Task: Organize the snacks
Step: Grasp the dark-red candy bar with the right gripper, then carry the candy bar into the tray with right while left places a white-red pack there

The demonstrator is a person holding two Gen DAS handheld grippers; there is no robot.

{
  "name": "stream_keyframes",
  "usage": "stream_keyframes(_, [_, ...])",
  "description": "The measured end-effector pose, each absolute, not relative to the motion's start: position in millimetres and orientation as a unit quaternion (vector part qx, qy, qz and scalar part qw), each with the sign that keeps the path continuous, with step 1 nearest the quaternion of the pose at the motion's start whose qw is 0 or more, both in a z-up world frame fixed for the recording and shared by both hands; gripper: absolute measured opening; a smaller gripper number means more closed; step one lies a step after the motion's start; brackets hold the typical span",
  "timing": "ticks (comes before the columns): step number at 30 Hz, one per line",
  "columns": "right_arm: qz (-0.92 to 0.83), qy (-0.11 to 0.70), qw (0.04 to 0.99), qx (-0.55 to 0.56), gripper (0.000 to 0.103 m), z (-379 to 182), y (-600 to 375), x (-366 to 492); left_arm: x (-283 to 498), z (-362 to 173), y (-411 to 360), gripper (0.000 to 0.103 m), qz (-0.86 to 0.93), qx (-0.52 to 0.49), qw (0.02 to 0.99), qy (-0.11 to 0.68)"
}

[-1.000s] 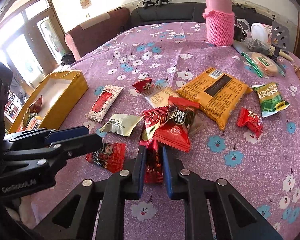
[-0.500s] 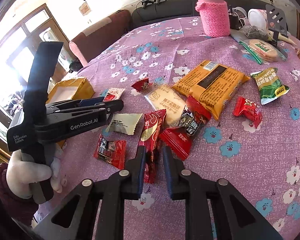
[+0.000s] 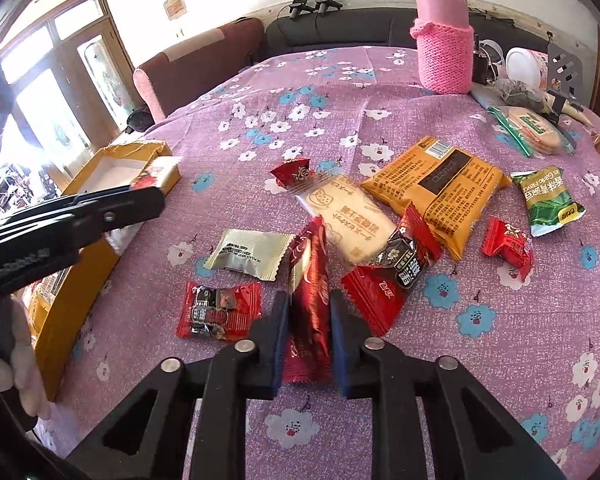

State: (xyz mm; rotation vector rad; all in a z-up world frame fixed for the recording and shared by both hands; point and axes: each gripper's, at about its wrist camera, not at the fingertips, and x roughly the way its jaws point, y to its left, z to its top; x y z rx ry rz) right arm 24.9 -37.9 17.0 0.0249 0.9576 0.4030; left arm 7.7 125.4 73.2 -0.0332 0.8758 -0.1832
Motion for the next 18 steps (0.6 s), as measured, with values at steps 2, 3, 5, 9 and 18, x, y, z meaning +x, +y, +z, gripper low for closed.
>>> stream_keyframes(2, [0.194,0.460,0.866,0.021,0.010,18,-42,21,-9,82,139,0.026,-0.083,-0.031,0.906,0.414])
stream_keyframes(3, [0.193,0.459,0.867,0.023,0.010,19,-44,19,-17,86,148,0.026,-0.080,-0.040,0.908,0.410])
stream_keyframes(5, [0.190,0.456,0.869,0.034,0.010,21,-47,16,-34,94,166,0.026,-0.073,-0.061,0.912,0.399])
stream_keyframes(9, [0.182,0.441,0.877,0.060,0.010,35,-56,-2,-66,108,205,0.026,-0.051,-0.080,0.921,0.379])
stream_keyframes(18, [0.272,0.429,0.859,0.065,0.010,91,10,-34,-80,92,286,0.026,0.021,-0.118,0.914,0.389])
